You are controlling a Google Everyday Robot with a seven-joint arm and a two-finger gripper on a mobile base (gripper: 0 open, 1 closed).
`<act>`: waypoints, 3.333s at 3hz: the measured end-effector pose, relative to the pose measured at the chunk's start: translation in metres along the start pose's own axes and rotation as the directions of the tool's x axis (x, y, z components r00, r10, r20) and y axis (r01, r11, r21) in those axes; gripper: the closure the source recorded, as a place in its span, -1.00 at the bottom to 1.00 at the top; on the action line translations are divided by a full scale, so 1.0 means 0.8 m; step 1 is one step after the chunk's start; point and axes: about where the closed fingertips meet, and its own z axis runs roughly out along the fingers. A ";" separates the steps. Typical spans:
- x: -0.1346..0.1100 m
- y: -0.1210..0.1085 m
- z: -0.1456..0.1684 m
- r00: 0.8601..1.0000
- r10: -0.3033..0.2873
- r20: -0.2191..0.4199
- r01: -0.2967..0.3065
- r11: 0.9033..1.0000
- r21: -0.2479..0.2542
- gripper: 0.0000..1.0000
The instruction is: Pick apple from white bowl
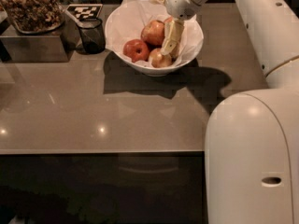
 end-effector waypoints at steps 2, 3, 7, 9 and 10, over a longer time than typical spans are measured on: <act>0.004 -0.001 0.008 1.000 0.001 0.003 -0.001 1.000 -0.004 -0.60; 0.005 -0.001 0.010 1.000 0.003 0.002 -0.003 1.000 -0.005 -0.13; 0.015 -0.001 0.022 1.000 0.014 0.012 -0.014 0.999 -0.039 -0.48; 0.019 0.000 0.030 0.999 0.033 0.024 -0.032 0.998 -0.051 0.31; 0.018 -0.002 0.028 0.999 0.034 0.024 -0.032 0.998 -0.051 0.77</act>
Offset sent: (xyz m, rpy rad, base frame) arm 0.0080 -0.0029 -0.0077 0.0005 0.0049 -0.0005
